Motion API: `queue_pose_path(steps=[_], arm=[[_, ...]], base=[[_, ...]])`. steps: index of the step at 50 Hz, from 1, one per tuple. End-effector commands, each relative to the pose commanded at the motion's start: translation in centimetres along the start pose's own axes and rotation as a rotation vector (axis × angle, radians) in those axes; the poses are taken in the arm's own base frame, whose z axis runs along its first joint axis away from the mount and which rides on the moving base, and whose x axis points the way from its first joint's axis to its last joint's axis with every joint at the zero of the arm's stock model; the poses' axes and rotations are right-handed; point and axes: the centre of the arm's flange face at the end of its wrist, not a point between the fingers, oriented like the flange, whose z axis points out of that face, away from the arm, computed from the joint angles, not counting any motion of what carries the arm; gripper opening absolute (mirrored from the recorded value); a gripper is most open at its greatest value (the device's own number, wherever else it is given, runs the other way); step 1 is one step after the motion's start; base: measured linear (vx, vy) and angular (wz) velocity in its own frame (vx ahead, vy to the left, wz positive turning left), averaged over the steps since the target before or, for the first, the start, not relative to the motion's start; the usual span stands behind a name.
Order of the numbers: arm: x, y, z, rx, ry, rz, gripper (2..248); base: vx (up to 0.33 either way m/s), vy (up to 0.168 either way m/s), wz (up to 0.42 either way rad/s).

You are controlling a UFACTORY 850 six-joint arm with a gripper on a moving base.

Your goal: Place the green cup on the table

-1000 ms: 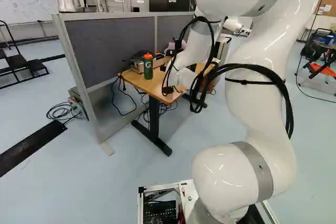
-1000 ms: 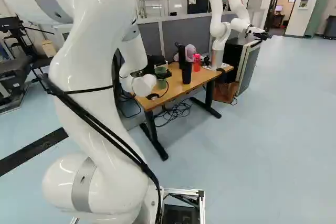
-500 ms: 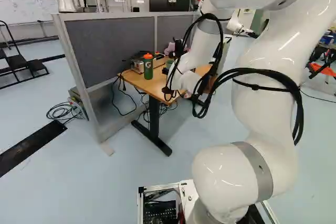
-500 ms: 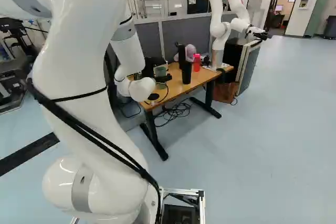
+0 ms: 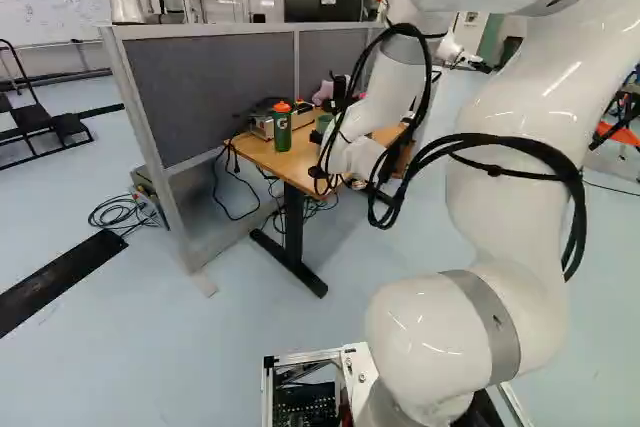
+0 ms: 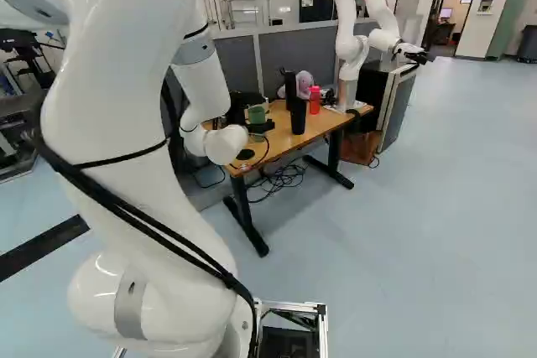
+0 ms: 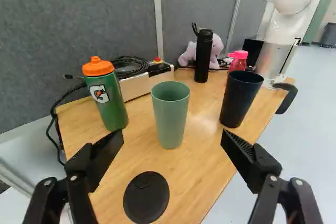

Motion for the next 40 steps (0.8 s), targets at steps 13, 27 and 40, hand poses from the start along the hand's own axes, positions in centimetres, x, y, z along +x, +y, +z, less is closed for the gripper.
queue_pose_path(steps=[13, 27, 40], arm=[[0.0, 0.1, -1.5, -0.003, -0.008, 0.001, 247], [-0.1, 0.3, -4.0, -0.007, -0.02, 0.002, 247], [-0.5, 0.5, -6.9, -0.013, -0.034, 0.003, 247]], base=[[0.0, 0.0, 0.0], [0.0, 0.0, 0.0], [0.0, 0.0, 0.0]])
